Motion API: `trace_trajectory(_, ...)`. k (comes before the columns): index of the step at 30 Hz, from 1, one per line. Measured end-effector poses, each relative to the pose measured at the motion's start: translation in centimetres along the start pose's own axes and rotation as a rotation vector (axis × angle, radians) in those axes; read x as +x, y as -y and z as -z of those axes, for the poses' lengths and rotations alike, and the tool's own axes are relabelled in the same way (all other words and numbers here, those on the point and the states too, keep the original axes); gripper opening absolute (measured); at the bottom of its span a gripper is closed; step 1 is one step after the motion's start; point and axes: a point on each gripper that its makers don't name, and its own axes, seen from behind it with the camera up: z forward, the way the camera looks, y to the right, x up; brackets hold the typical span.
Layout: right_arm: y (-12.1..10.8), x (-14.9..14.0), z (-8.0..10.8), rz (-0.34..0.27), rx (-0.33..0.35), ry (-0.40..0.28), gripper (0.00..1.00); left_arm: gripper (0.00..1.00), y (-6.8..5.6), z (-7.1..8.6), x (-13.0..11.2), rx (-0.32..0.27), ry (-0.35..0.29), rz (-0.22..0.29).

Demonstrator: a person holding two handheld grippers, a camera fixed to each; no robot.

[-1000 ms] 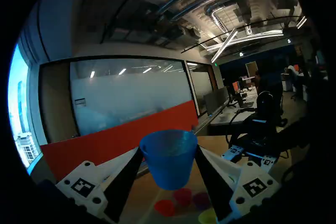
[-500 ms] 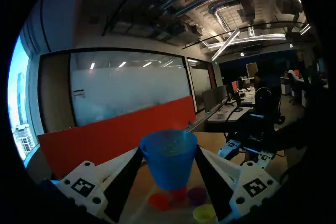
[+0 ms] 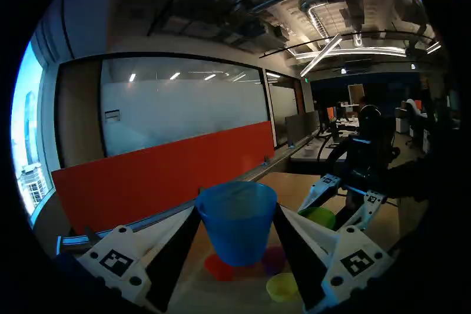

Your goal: Pour water

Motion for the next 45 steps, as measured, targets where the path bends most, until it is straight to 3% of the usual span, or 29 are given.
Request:
trace_trajectory(21,-1.0,-2.6,2.9,-0.014,-0.027,0.082,0.91,0.87,-0.4,1.2,-5.4,0.014,0.106,0.027)
trace_trajectory(45,-1.3,-7.6,4.3,-0.028,-0.007,0.229,0.91,0.87,-1.6,1.5,-14.2,-0.015,0.291,0.064)
